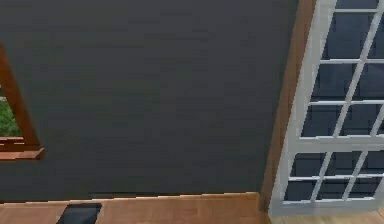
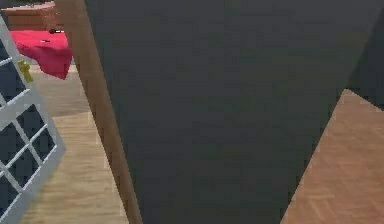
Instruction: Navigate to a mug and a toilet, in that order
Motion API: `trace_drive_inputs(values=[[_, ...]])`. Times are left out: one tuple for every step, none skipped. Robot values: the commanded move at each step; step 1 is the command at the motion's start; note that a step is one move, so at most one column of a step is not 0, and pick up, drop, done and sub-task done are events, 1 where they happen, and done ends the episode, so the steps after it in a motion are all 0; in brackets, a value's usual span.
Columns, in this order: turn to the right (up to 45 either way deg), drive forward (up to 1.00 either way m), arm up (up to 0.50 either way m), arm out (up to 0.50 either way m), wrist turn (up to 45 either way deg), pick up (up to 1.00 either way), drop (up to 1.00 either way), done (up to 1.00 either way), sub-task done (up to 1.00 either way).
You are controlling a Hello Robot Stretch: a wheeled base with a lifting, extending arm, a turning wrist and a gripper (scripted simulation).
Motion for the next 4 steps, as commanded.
trace_drive_inputs(values=[[0.0,0.2,0.0,0.0,0.0,0.0,0.0,0.0,0.0],[6.0,0.0,0.0,0.0,0.0,0.0,0.0,0.0,0.0],[0.0,0.25,0.0,0.0,0.0,0.0,0.0,0.0,0.0],[36.0,0.0,0.0,0.0,0.0,0.0,0.0,0.0,0.0]])
